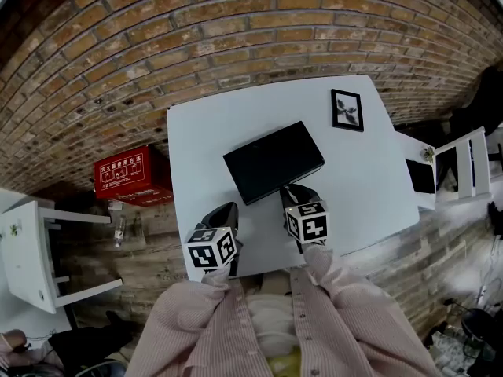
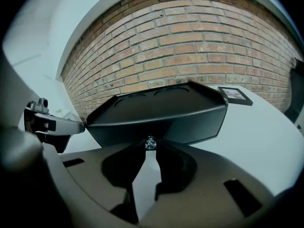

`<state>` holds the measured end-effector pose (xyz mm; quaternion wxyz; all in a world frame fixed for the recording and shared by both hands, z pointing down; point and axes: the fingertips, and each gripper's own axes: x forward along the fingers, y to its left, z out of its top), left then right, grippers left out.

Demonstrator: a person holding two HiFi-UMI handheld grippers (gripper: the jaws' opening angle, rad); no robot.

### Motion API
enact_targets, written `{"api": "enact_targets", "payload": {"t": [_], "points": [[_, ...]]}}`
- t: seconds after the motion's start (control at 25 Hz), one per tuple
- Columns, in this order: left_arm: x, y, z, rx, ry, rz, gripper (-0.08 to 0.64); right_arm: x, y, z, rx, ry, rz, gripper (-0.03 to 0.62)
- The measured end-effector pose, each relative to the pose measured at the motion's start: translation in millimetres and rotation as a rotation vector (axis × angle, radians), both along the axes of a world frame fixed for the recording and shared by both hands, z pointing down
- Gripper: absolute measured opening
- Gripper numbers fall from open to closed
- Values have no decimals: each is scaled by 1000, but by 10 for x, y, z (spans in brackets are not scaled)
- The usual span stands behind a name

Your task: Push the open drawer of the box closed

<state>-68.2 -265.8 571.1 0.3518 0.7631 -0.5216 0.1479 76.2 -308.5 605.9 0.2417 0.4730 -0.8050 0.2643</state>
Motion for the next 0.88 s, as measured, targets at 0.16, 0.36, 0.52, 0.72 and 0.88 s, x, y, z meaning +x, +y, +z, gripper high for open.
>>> {"api": "enact_targets", "payload": {"t": [0.16, 0.36, 0.52, 0.72, 0.88], "points": [[-6, 21, -24, 6, -2, 1, -5, -12, 21, -21, 17, -22, -11, 74], [13, 76, -80, 25, 0, 14, -5, 51, 96, -100, 58, -38, -4, 74], [36, 111, -186, 66, -7, 37, -5, 117, 183, -206, 106, -35, -16, 74], [99, 134, -329, 122, -4, 67, -5, 196, 272, -379, 159, -50, -28, 58], [163, 113, -541, 196, 4, 88, -5, 259, 306, -595, 217, -59, -33, 7]]}}
